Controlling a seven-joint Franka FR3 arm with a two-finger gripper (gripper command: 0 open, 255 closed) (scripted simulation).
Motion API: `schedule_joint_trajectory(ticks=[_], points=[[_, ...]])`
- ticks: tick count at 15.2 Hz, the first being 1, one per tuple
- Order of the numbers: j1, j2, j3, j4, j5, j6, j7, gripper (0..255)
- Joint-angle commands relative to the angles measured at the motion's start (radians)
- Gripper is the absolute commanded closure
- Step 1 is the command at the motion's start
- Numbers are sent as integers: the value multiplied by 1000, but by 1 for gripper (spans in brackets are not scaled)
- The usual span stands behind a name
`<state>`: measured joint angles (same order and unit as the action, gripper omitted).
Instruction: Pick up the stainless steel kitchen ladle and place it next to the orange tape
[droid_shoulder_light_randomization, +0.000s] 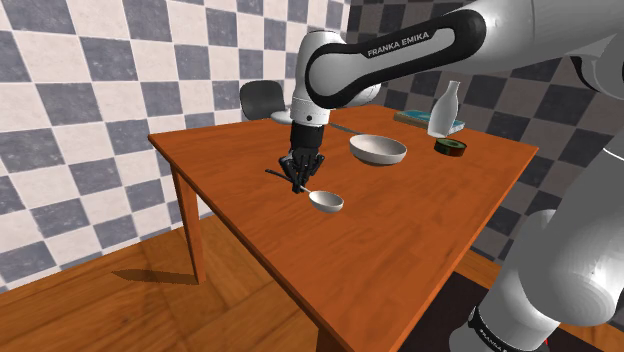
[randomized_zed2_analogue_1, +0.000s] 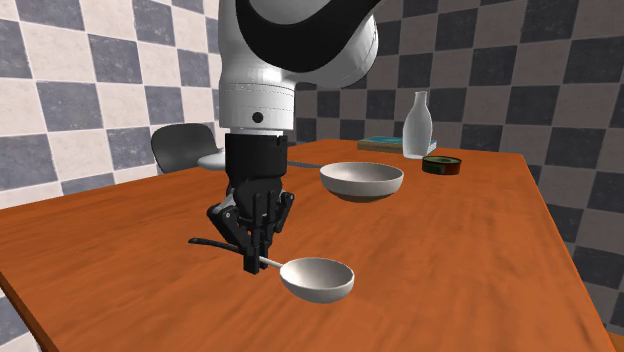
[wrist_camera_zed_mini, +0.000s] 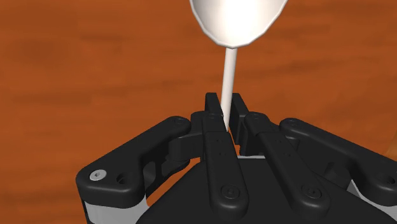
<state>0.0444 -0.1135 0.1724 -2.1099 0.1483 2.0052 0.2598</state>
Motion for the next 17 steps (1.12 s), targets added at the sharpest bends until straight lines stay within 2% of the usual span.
schedule_joint_trajectory(ticks=[1,17], points=[[0,-3,-1,10,0,-13,1,255],[-4,-29,-7,198,-7,-226,22,255]])
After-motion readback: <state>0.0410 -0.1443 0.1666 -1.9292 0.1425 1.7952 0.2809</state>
